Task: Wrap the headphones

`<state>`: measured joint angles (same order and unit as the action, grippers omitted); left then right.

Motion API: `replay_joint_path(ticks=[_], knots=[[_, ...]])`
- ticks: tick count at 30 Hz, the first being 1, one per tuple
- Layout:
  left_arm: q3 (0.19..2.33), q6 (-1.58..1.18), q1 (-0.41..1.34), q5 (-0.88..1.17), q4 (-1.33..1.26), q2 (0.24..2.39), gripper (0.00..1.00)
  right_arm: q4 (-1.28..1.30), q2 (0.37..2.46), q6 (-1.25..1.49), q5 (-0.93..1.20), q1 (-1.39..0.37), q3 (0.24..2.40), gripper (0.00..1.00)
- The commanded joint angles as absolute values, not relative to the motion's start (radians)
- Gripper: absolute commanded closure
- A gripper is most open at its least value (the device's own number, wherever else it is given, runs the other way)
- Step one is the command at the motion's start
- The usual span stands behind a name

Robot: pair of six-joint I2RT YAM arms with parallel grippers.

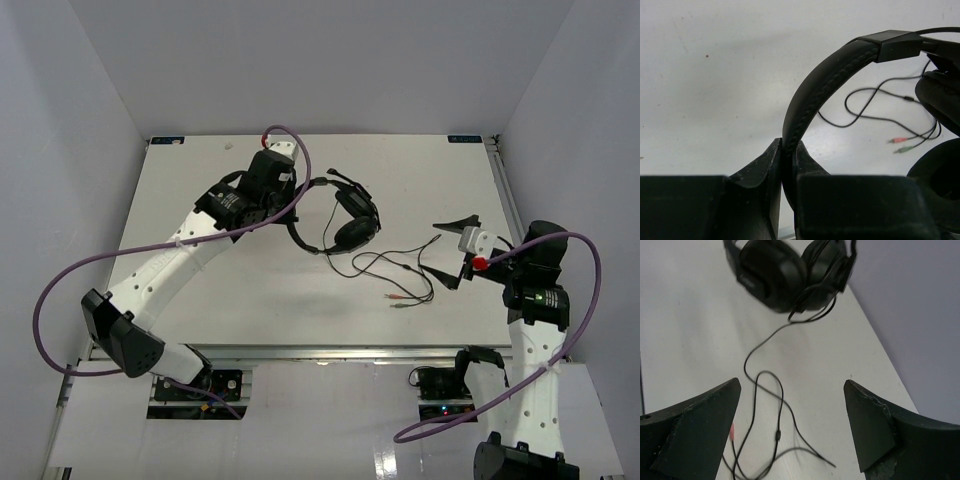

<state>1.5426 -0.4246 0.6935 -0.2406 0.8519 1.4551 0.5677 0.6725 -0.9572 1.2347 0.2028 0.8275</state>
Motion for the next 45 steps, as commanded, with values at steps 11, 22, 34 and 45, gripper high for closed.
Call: replay_joint_path(ticks=[11,22,34,45], knots=[[1.644,-0.469,0.696,0.1,0.945,1.231,1.0,-0.266,0.971,-0.134,1.078,-0.086,0.719,0.1],[1.754,-0.577,0.695,0.167,0.981,1.224,1.0,-0.677,1.218,0.223,1.109,-0.272,0.751,0.1],[1.787,-0.638,0.696,0.197,0.958,1.196,1.0,-0.668,1.313,0.131,1.114,-0.415,0.805,0.09],[1.925,-0.724,0.696,0.107,0.905,1.221,1.0,-0.563,1.31,-0.043,1.154,-0.454,0.712,0.21]])
